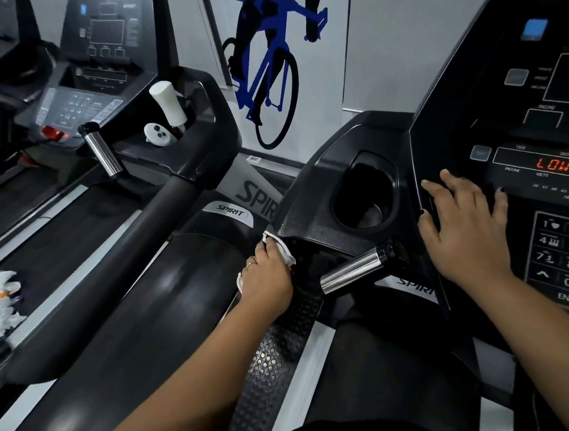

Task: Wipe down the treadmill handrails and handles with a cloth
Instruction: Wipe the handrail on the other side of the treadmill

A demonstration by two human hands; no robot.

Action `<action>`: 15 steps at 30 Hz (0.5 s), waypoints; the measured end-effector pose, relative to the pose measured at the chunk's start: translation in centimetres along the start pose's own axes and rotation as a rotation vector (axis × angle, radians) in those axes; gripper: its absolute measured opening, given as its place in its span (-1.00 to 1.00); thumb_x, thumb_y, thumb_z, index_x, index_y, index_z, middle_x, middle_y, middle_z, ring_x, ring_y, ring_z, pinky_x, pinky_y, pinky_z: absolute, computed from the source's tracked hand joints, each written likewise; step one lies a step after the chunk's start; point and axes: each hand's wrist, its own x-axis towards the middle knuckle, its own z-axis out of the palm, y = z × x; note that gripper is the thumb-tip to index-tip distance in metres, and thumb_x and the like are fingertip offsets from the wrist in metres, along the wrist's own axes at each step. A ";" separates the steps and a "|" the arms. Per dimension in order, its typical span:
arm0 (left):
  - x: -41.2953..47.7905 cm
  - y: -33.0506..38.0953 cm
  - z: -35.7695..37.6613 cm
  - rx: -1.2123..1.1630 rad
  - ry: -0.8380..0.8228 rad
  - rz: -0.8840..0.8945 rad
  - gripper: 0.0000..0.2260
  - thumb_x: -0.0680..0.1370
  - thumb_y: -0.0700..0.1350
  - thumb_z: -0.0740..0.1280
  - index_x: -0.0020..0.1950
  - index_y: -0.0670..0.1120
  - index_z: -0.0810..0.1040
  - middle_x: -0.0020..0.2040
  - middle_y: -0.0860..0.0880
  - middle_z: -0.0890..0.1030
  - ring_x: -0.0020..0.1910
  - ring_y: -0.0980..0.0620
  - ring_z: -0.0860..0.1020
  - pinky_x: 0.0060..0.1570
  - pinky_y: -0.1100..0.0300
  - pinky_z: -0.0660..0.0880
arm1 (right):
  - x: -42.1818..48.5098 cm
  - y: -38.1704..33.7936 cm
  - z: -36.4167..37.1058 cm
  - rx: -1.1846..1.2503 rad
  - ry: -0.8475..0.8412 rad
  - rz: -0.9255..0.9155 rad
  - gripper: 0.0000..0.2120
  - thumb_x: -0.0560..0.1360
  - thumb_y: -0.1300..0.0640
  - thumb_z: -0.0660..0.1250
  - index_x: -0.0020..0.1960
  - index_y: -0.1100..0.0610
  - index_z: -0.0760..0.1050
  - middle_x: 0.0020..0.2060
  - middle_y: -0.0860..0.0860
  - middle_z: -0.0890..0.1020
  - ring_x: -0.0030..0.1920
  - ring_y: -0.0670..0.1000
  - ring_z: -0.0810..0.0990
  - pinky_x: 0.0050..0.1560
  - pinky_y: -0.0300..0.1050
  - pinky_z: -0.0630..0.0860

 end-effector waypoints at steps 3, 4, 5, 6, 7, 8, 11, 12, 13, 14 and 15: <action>0.7 0.4 0.2 0.062 0.072 0.007 -0.44 0.66 0.08 0.10 0.52 -0.25 0.10 0.44 -0.21 0.30 0.27 -0.22 0.44 0.20 -0.06 0.42 | 0.0 0.0 0.1 -0.009 -0.002 0.005 -0.57 0.59 -0.01 0.13 0.44 0.04 0.31 0.47 0.05 0.29 0.48 0.12 0.23 0.47 0.36 -0.02; 0.9 0.4 0.1 0.048 0.097 0.018 -0.47 0.66 0.09 0.08 0.48 -0.25 0.16 0.38 -0.20 0.36 0.21 -0.21 0.47 0.15 -0.06 0.43 | 0.0 0.1 0.1 -0.010 -0.003 0.007 -0.56 0.58 -0.03 0.10 0.44 0.03 0.30 0.47 0.04 0.29 0.48 0.11 0.23 0.47 0.35 -0.02; 1.2 0.3 0.0 0.032 0.119 0.030 -0.51 0.66 0.10 0.07 0.43 -0.25 0.23 0.31 -0.19 0.41 0.16 -0.21 0.50 0.10 -0.05 0.43 | 0.1 0.1 0.1 -0.012 -0.006 0.008 -0.54 0.56 -0.05 0.07 0.44 0.02 0.30 0.47 0.04 0.29 0.48 0.11 0.23 0.47 0.34 -0.02; 1.6 0.1 -0.1 0.004 0.125 0.037 -0.55 0.67 0.10 0.06 0.36 -0.23 0.29 0.25 -0.19 0.45 0.13 -0.21 0.52 0.06 -0.05 0.42 | 0.1 0.1 0.1 -0.014 -0.008 0.009 -0.53 0.55 -0.06 0.06 0.43 0.02 0.30 0.47 0.04 0.29 0.48 0.11 0.23 0.47 0.34 -0.02; 2.0 -0.2 -0.3 -0.053 0.111 0.028 -0.59 0.67 0.10 0.06 0.30 -0.21 0.34 0.21 -0.19 0.49 0.11 -0.22 0.53 0.04 -0.04 0.41 | 0.1 0.1 0.1 -0.016 -0.007 0.010 -0.53 0.55 -0.06 0.06 0.43 0.02 0.30 0.47 0.04 0.29 0.48 0.11 0.24 0.47 0.34 -0.02; 2.4 -0.6 -0.6 -0.139 0.087 0.006 -0.61 0.67 0.10 0.06 0.25 -0.20 0.37 0.18 -0.19 0.52 0.11 -0.23 0.53 0.03 -0.02 0.41 | 0.1 0.0 0.1 -0.020 -0.004 0.009 -0.54 0.56 -0.05 0.08 0.43 0.03 0.30 0.46 0.04 0.29 0.47 0.11 0.24 0.47 0.34 -0.01; 4.2 -1.7 -1.3 -0.382 -0.016 -0.084 -0.56 0.68 0.13 0.01 0.22 -0.19 0.45 0.17 -0.20 0.56 0.18 -0.22 0.51 0.12 -0.01 0.40 | 0.1 0.0 0.2 -0.027 0.006 0.014 -0.55 0.57 -0.04 0.09 0.42 0.03 0.32 0.46 0.05 0.30 0.46 0.12 0.25 0.47 0.35 0.00; 4.7 -2.0 -1.5 -0.450 -0.052 -0.107 -0.53 0.68 0.14 -0.01 0.21 -0.19 0.48 0.17 -0.21 0.57 0.18 -0.20 0.50 0.15 -0.01 0.40 | 0.2 0.0 0.2 -0.028 0.008 0.017 -0.54 0.55 -0.06 0.08 0.42 0.03 0.32 0.46 0.05 0.31 0.46 0.12 0.26 0.46 0.34 0.00; 5.4 -2.4 -1.4 -0.533 -0.097 -0.144 -0.51 0.67 0.16 -0.01 0.16 -0.18 0.52 0.15 -0.20 0.58 0.16 -0.18 0.52 0.16 0.00 0.42 | 0.2 -0.1 0.2 -0.029 0.009 0.021 -0.53 0.54 -0.07 0.07 0.42 0.03 0.32 0.45 0.05 0.31 0.45 0.12 0.27 0.46 0.34 0.00; 5.9 -2.7 -1.3 -0.637 -0.138 -0.183 -0.49 0.66 0.19 0.00 0.09 -0.17 0.55 0.10 -0.19 0.61 0.11 -0.17 0.55 0.12 -0.01 0.46 | 0.2 -0.2 0.2 -0.030 0.011 0.022 -0.53 0.54 -0.07 0.07 0.41 0.03 0.32 0.45 0.05 0.31 0.45 0.13 0.28 0.47 0.35 0.00; 6.2 -2.8 -1.3 -0.758 -0.179 -0.240 -0.47 0.65 0.23 0.02 0.05 -0.16 0.58 0.02 -0.17 0.63 0.02 -0.15 0.58 0.03 0.01 0.51 | 0.3 -0.2 0.2 -0.032 0.010 0.024 -0.52 0.54 -0.08 0.06 0.41 0.02 0.32 0.45 0.05 0.31 0.44 0.12 0.28 0.47 0.35 0.00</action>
